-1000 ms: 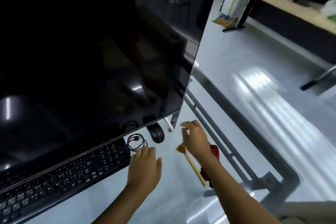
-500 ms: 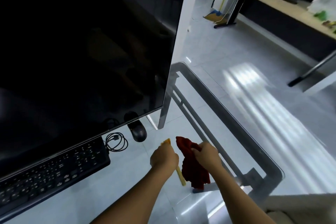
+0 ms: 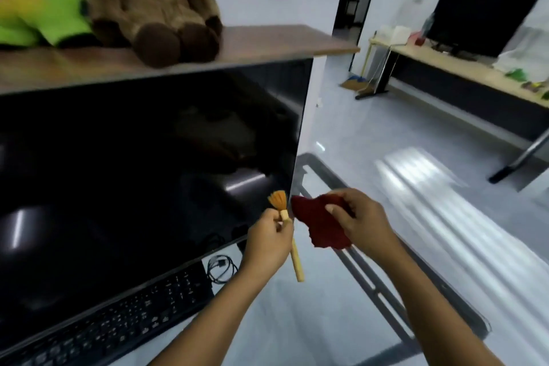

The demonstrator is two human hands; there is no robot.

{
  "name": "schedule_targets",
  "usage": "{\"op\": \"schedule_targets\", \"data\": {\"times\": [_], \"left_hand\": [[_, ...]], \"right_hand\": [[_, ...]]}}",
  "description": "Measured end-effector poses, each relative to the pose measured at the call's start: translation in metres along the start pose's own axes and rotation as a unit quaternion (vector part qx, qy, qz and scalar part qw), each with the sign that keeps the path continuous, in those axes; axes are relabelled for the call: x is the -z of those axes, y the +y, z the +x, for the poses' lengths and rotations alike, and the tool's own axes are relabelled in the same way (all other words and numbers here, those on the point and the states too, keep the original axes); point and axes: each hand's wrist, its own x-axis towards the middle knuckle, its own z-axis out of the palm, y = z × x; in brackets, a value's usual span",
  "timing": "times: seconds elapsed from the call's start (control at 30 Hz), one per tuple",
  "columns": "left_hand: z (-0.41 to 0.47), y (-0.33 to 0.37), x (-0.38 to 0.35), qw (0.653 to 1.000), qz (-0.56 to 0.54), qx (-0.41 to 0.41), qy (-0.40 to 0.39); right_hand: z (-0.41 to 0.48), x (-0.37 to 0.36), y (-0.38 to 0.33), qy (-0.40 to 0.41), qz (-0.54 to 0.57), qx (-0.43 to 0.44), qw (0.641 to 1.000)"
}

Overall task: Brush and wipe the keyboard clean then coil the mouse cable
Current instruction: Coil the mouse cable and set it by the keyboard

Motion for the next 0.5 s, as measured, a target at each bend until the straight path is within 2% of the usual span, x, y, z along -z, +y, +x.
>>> {"op": "schedule_targets", "data": {"times": [0.1,0.23,0.37,0.5], "left_hand": [[-0.003,0.054,0.037,0.996,-0.036,-0.073,0.024],[0.006,0.130,0.080,0.988,-0.068,-0.124,0.056],[0.030,0.198,0.116,0.985,-0.033,-0.152,0.069],[0.068,0.251,0.145,0.987,-0.033,-0.132,0.084]], "right_hand": [[0.032,0.037,-0.044,0.063,-0.022,0.056,0.996],[0.079,0.089,-0.102,0.129,-0.061,0.108,0.984],[0.135,0.132,-0.144,0.126,-0.079,0.135,0.980],[0.197,0.161,-0.169,0.112,-0.116,0.147,0.976]]}}
